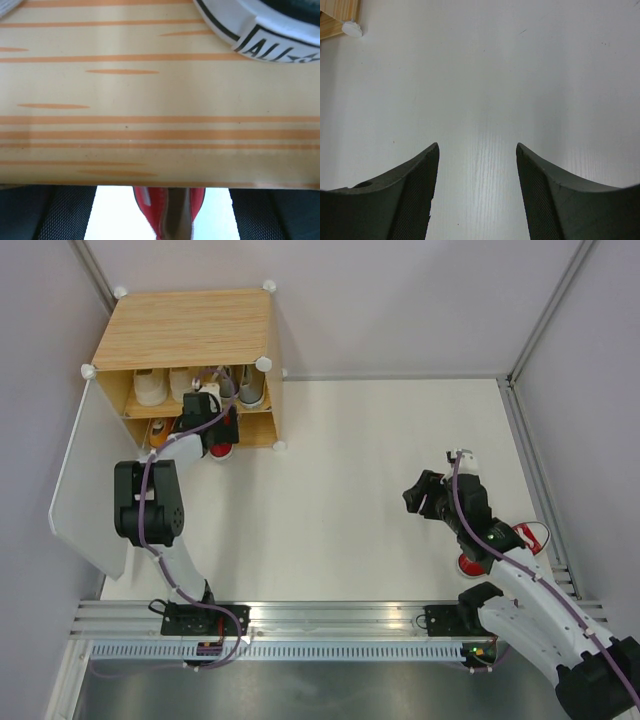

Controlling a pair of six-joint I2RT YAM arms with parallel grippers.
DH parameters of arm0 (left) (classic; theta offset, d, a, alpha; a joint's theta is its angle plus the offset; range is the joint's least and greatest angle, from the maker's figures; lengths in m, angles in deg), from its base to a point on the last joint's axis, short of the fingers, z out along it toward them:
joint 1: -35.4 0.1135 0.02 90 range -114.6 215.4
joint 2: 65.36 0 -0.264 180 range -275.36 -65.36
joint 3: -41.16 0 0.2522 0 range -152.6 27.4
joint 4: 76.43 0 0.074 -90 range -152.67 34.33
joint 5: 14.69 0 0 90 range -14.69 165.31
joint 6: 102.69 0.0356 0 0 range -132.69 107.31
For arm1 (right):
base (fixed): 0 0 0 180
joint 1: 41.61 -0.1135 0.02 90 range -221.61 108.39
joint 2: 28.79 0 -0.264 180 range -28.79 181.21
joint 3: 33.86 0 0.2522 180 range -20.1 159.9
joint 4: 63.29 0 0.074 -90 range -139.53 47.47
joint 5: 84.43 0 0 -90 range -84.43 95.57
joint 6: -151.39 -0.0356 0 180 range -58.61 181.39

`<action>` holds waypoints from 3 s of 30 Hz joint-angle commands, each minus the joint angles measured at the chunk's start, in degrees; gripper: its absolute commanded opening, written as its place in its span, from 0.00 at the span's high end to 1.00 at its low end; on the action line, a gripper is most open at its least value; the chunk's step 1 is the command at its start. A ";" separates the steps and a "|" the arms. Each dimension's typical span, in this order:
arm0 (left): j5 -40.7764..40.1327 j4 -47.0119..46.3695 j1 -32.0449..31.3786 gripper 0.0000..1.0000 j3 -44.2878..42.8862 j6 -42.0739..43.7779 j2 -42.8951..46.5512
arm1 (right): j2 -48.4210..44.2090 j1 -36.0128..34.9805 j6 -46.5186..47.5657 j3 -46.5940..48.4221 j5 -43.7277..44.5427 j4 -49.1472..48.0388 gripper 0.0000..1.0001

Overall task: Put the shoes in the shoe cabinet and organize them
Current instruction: Place the shoe in the shoe cabinet.

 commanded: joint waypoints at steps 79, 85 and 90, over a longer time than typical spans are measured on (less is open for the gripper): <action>1.91 0.10 0.30 0.60 -4.74 -1.78 -4.95 | -0.63 1.23 1.46 -0.58 -0.46 -2.72 0.35; 2.17 -0.70 0.30 0.47 -0.87 -3.63 -1.09 | -1.86 1.23 1.37 -0.84 0.15 -2.55 0.35; 1.12 -0.08 0.13 0.00 4.66 -5.91 4.88 | -2.56 1.23 0.32 -1.19 0.24 -2.11 0.34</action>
